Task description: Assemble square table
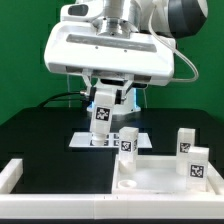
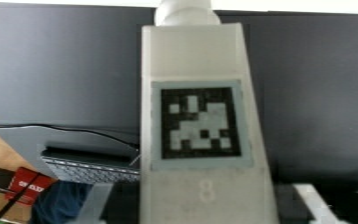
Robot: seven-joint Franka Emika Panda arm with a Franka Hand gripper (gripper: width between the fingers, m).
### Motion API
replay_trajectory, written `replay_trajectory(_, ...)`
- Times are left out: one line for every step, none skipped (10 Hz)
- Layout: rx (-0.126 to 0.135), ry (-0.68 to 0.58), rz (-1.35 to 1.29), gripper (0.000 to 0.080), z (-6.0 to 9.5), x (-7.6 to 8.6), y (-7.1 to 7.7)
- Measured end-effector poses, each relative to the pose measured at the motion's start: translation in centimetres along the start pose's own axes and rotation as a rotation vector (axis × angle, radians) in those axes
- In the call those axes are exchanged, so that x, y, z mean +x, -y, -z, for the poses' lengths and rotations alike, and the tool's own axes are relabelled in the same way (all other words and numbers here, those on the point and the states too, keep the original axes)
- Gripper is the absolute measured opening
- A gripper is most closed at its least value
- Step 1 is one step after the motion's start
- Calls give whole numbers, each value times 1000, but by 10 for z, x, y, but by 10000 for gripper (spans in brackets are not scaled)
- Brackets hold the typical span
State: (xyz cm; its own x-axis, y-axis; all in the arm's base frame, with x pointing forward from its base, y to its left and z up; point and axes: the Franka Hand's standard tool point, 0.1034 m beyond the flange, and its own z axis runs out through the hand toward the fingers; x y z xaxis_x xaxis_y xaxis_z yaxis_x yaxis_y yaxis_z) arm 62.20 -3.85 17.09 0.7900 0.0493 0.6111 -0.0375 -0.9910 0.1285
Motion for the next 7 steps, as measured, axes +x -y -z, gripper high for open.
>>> replay_trajectory(0,0,0,291,0,0,0)
replay_trajectory(-17,-12,27,291,-1,-1,-7)
replay_trajectory(-31,-17,58,291,-7,-12,-21)
replay_trajectory(1,-6,27,291,-17,-18,-12)
replay_trajectory(36,-3,10,291,-22,-18,10)
replay_trajectory(55,-9,7,291,-22,-14,20)
replay_trajectory(69,-12,-30,291,-20,-11,28)
